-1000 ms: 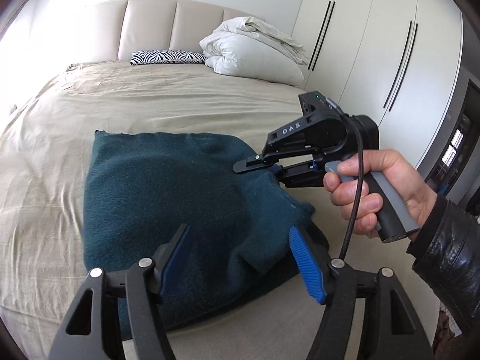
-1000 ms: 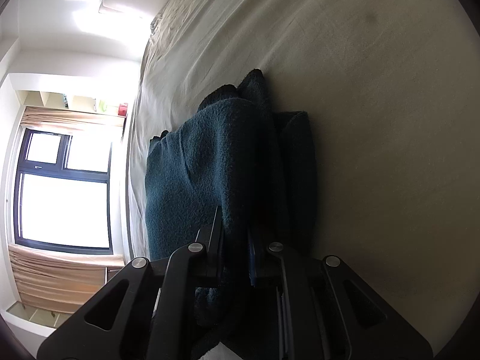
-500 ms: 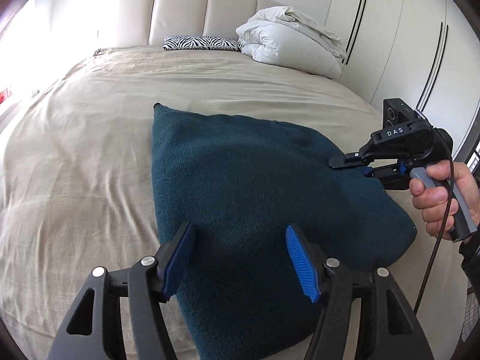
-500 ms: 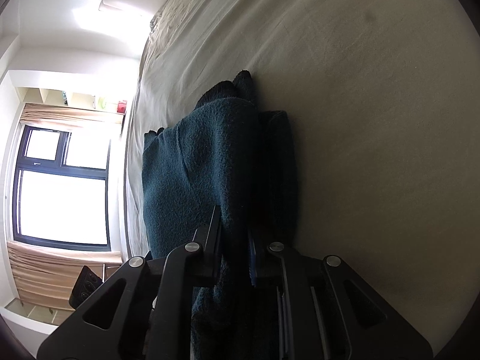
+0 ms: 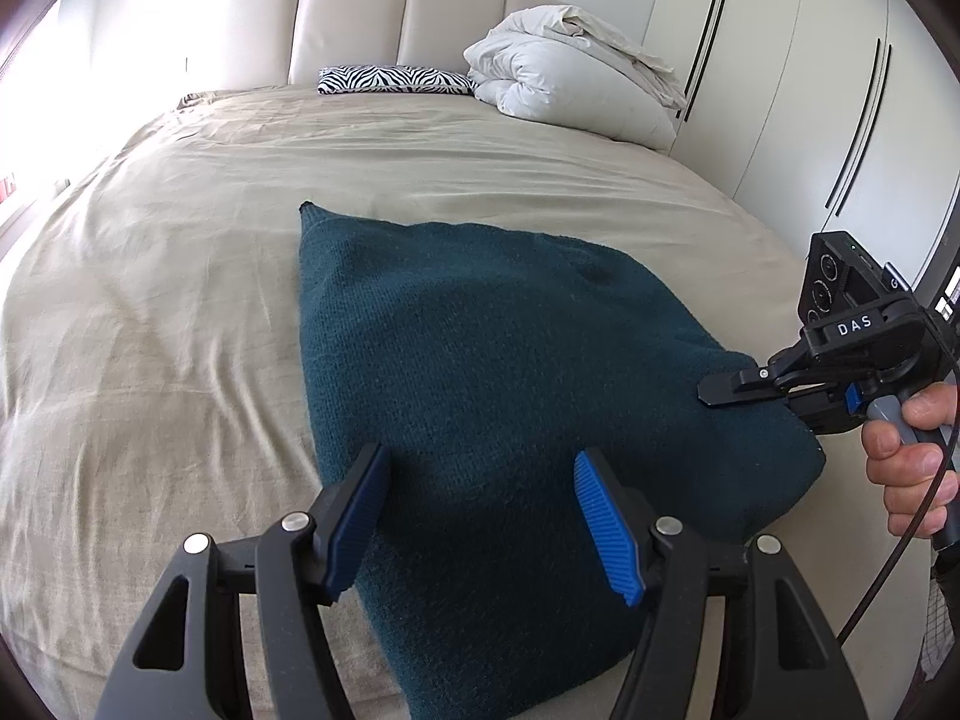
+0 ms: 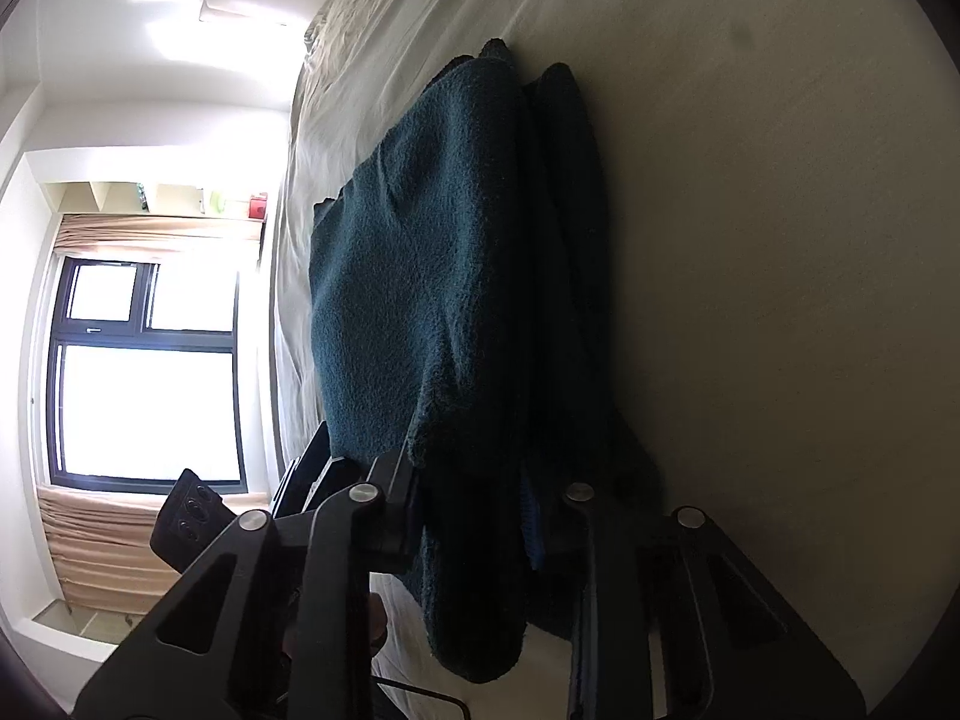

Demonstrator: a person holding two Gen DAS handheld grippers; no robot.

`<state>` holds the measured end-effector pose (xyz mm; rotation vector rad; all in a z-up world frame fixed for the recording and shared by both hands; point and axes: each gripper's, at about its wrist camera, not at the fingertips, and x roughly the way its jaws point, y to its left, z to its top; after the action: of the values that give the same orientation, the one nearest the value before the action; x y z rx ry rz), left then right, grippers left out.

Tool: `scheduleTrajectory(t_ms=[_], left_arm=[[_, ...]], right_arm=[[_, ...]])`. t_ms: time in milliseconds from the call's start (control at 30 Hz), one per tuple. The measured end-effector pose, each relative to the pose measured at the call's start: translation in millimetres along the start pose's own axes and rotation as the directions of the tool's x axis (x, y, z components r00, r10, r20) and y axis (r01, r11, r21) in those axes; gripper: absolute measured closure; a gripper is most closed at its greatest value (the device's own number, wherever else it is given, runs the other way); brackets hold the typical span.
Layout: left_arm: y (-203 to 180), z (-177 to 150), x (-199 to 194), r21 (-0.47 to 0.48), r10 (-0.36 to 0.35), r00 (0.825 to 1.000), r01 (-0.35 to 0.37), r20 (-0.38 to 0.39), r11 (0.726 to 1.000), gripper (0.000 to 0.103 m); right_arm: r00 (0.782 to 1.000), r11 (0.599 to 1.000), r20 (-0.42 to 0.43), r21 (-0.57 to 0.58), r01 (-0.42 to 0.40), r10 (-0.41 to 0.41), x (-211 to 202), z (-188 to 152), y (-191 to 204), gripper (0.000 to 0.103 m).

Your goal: Fold small clothes

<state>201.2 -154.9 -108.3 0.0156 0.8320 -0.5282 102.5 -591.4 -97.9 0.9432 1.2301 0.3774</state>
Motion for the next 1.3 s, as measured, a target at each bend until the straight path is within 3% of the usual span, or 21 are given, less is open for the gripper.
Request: scheduleTrajectory(t_ms=[233, 467, 633, 833, 967, 1067, 1300], left_arm=[[-3, 3, -8, -0.029, -0.029, 0.999, 0.028, -0.022, 0.999, 0.037], [-22, -9, 6, 0.058, 0.017, 0.999, -0.015, -0.031, 0.998, 0.036], [-21, -11, -1, 0.037, 0.0, 1.0, 0.0, -0.024, 0.999, 0.033], [-21, -13, -2, 0.023, -0.005, 1.0, 0.006, -0.026, 1.0, 0.032], [-23, -14, -2, 0.035, -0.001, 0.999, 0.002, -0.035, 0.999, 0.032], [-20, -14, -4, 0.037, -0.015, 0.999, 0.016, -0.042, 0.999, 0.032], [-11, -15, -9, 0.001, -0.057, 0.998, 0.057, -0.04, 0.998, 0.032]], right_arm=[[1.0, 1.0, 0.019, -0.028, 0.0, 0.0, -15, -13, 12, 0.091], [1.0, 0.999, 0.017, 0.031, -0.015, 0.014, -1, 1, -18, 0.092], [0.995, 0.993, 0.044, 0.077, -0.09, 0.087, 10, 1, -20, 0.09], [0.997, 0.999, 0.074, 0.02, -0.029, 0.027, -5, -24, 14, 0.082], [0.997, 0.999, 0.057, -0.001, 0.042, -0.042, 7, -34, 17, 0.082], [0.996, 0.998, 0.083, 0.057, 0.011, -0.015, 10, -31, 2, 0.094], [0.989, 0.991, 0.118, 0.092, -0.099, 0.088, 14, -45, -30, 0.097]])
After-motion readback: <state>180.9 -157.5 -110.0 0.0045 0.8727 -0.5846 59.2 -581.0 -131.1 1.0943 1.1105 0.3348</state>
